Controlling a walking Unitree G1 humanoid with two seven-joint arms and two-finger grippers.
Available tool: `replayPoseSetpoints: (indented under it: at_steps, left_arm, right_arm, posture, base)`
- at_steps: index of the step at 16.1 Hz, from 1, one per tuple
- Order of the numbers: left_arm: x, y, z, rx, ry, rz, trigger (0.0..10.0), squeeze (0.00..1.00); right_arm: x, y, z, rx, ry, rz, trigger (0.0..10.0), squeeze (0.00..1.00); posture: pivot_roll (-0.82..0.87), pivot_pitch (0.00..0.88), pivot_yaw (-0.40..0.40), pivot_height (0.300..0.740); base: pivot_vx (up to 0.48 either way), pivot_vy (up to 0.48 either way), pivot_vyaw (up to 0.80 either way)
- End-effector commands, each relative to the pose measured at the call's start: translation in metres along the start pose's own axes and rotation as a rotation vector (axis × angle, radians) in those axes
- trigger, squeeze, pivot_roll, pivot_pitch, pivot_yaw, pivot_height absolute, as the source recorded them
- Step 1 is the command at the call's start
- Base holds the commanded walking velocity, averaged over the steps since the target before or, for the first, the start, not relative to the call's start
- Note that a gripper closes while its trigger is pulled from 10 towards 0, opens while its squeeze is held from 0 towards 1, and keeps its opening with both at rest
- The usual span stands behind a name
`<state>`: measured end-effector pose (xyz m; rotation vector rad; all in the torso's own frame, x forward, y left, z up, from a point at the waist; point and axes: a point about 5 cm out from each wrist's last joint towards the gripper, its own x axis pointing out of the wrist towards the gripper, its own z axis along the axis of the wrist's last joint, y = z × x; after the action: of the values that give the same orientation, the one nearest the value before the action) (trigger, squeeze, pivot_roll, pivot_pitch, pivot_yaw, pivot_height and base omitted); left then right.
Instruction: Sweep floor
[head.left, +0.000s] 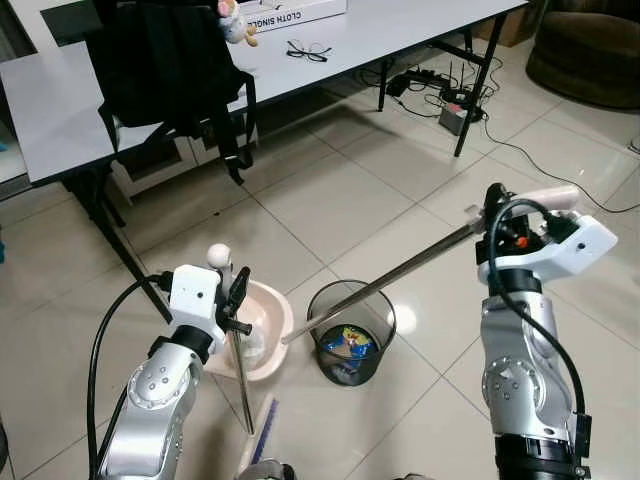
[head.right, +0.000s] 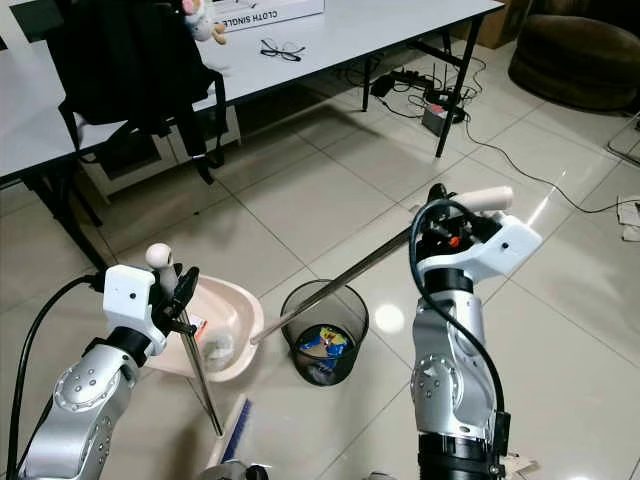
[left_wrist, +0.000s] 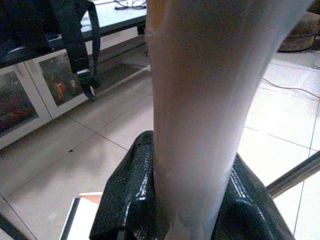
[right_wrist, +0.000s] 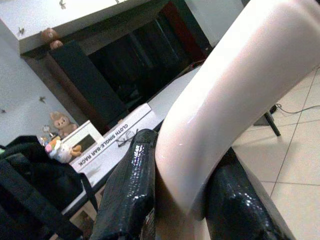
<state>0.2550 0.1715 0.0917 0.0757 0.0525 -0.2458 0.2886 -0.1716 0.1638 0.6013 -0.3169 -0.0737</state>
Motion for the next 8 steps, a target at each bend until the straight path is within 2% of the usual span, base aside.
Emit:
replayPoseSetpoints:
  at_steps: [1,2,3,4,6,7,8]
  left_arm:
    - [-0.001,0.002,0.003,0.003,-0.016,-0.003,10.0,0.00]
    - [-0.001,0.002,0.003,0.003,-0.015,-0.004,10.0,0.00]
    - [-0.001,0.002,0.002,0.004,-0.013,-0.007,10.0,0.00]
    - [-0.001,0.002,0.002,0.005,-0.013,-0.008,10.0,0.00]
    - [-0.001,0.002,0.002,0.006,-0.011,-0.011,10.0,0.00]
    - [0.000,0.002,0.002,0.008,-0.010,-0.013,10.0,0.00]
    - [0.000,0.001,0.001,0.008,-0.009,-0.015,10.0,0.00]
  right_arm:
    - [0.009,0.012,0.019,0.055,-0.078,0.033,10.0,0.00]
    - [0.011,0.012,0.023,0.055,-0.091,0.035,10.0,0.00]
    - [0.018,0.015,0.043,0.023,-0.154,0.053,10.0,0.00]
    - [0.020,0.016,0.050,-0.003,-0.171,0.065,10.0,0.00]
    - [0.024,0.020,0.068,-0.143,-0.217,0.131,10.0,0.00]
    - [0.025,0.024,0.086,-0.283,-0.267,0.188,10.0,0.00]
    - [0.025,0.026,0.092,-0.341,-0.288,0.211,10.0,0.00]
  posture:
    - [0.02,0.078,0.070,0.740]
    - [0.01,0.078,0.070,0.740]
    - [0.01,0.080,0.074,0.740]
    - [0.00,0.080,0.076,0.740]
    - [0.00,0.080,0.078,0.740]
    - [-0.01,0.082,0.080,0.740]
    - [-0.01,0.081,0.081,0.740]
  base:
    - [0.000,0.000,0.00]
    - [0.000,0.000,0.00]
    - [0.000,0.000,0.00]
    - [0.000,0.000,0.00]
    - [0.000,0.000,0.00]
    - [0.000,0.000,0.00]
    - [0.000,0.000,0.00]
